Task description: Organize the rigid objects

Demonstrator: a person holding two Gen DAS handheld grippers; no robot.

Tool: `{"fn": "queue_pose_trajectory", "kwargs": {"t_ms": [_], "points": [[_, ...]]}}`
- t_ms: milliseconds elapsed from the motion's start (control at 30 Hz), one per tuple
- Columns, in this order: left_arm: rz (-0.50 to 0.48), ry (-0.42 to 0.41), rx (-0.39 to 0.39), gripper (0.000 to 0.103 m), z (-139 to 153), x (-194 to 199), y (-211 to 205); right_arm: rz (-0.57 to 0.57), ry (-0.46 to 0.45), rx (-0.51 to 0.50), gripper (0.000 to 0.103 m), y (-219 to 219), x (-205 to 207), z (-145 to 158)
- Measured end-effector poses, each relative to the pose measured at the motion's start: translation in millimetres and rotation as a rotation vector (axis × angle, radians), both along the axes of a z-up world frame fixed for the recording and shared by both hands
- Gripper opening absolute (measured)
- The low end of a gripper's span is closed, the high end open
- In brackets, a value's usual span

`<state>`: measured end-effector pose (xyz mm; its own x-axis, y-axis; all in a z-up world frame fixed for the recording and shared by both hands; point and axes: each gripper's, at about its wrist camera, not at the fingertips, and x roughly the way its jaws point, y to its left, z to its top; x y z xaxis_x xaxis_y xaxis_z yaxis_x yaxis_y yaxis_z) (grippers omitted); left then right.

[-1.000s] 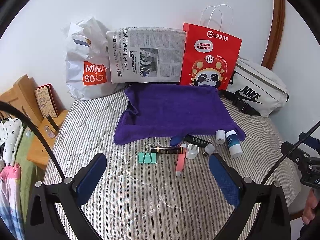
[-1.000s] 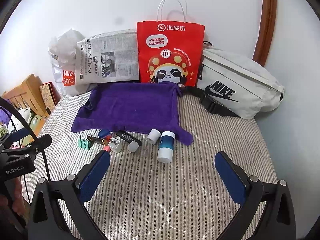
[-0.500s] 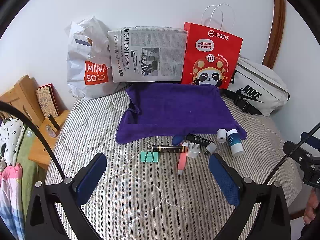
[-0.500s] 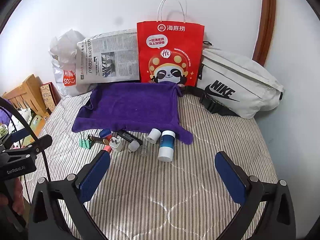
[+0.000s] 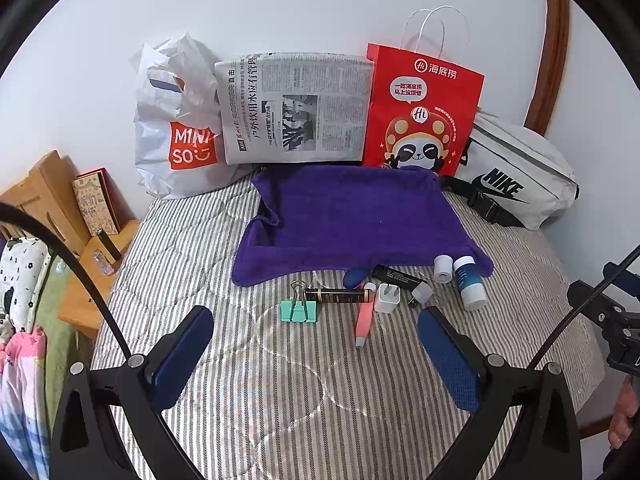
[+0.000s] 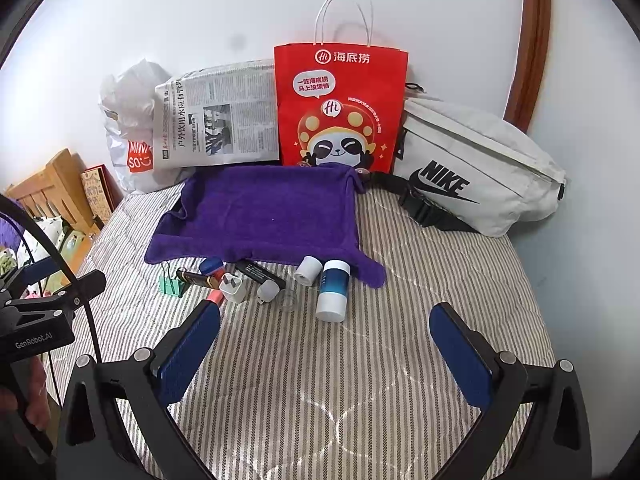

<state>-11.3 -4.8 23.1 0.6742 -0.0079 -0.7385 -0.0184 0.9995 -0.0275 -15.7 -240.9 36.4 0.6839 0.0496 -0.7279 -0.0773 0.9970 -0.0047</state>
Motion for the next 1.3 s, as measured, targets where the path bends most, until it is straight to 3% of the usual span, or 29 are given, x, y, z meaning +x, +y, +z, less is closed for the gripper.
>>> {"fn": "queue_pose_trajectory", "kwargs": {"t_ms": [967, 1300], "points": [[-0.003, 0.016, 0.008, 0.103, 2, -4, -4, -0.009, 0.005, -0.005, 0.103, -1, -1, -1], [-0.009, 0.055, 0.014, 0.103, -18, 16, 0, -0.016, 0.035, 0.006, 0.103, -6, 12, -15]]}}
